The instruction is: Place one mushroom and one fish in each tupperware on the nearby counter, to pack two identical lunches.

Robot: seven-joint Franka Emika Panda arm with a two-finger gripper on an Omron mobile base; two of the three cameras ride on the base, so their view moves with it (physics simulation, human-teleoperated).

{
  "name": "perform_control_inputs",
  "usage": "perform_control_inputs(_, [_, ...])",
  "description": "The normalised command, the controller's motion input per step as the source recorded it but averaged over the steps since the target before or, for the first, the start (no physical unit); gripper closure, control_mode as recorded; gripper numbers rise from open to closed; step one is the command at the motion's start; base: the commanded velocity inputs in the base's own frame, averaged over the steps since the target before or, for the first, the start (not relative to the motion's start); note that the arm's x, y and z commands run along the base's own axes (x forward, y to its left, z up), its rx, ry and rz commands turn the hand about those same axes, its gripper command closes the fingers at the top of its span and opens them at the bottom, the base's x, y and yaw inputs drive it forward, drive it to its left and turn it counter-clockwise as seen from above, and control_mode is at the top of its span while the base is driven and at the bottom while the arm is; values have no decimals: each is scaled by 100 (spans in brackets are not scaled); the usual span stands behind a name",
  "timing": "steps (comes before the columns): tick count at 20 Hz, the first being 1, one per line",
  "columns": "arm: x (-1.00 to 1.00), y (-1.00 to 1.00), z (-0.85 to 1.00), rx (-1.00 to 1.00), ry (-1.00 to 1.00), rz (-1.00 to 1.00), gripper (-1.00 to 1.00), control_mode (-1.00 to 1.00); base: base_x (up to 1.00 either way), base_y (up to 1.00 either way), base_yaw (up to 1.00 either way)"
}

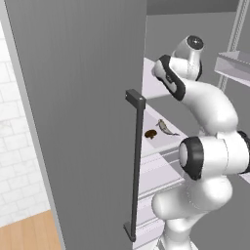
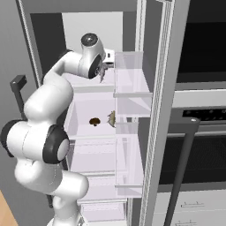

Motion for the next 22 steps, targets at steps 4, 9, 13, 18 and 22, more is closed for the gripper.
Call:
perform_control_inputs(4, [-100,52,3,1,-16,-2,100,-100,0,0,0])
perform_control_inputs(9, [-100,19,18,0,0,-5,100,-100,0,0,0])
perform_control_inputs(13, [-100,0,12,0,0,0,100,-100,0,0,0])
perform_control_inputs(18, [-100,2,-9,0,1,0,100,-100,0,0,0])
perform_control_inputs(22, [-100,15,-40,0,0,0,100,-100,0,0,0])
